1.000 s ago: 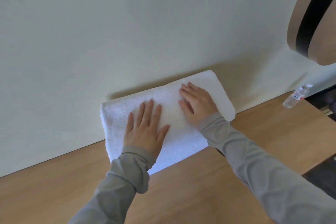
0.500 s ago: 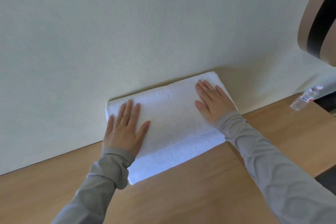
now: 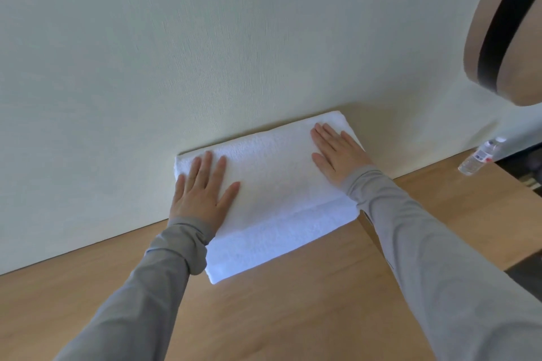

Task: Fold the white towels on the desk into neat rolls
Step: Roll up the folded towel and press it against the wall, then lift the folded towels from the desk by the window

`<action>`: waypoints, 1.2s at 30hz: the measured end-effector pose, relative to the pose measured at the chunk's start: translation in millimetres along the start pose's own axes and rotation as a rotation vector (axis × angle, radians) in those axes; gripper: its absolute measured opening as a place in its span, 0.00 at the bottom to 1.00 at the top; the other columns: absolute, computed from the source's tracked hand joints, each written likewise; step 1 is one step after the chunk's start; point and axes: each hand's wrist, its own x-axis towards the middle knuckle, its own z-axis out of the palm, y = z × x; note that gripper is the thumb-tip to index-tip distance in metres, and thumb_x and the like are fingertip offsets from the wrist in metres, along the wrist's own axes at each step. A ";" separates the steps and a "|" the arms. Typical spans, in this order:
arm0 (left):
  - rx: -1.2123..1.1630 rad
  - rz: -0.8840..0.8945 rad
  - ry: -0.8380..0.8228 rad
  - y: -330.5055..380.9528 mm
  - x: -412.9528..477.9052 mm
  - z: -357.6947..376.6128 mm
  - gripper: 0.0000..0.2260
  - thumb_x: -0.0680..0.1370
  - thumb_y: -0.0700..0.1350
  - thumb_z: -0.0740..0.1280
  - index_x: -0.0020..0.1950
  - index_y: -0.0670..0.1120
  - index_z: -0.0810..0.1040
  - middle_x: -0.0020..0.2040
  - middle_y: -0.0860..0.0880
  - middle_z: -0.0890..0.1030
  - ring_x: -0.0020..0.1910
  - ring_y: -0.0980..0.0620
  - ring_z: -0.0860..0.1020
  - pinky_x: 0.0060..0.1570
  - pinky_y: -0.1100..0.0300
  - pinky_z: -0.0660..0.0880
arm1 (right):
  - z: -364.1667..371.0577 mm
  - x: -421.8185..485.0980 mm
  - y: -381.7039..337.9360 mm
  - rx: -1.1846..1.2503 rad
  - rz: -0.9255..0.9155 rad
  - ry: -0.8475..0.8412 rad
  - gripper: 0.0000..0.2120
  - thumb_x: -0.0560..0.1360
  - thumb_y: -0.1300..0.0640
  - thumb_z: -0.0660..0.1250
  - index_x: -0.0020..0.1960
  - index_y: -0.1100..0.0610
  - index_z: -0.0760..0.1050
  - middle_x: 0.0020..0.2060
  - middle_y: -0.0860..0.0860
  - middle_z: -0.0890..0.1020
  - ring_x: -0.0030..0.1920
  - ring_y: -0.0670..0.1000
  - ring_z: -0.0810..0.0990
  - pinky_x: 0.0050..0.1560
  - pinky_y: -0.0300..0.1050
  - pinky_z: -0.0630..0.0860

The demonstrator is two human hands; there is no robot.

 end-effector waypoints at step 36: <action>0.269 -0.658 0.379 -385.7 -403.5 -281.3 0.26 0.81 0.56 0.50 0.77 0.50 0.49 0.78 0.52 0.49 0.76 0.51 0.53 0.73 0.53 0.52 | -160.8 -80.7 -639.0 0.039 -0.737 0.334 0.25 0.81 0.49 0.50 0.74 0.58 0.55 0.74 0.52 0.61 0.74 0.51 0.57 0.71 0.48 0.55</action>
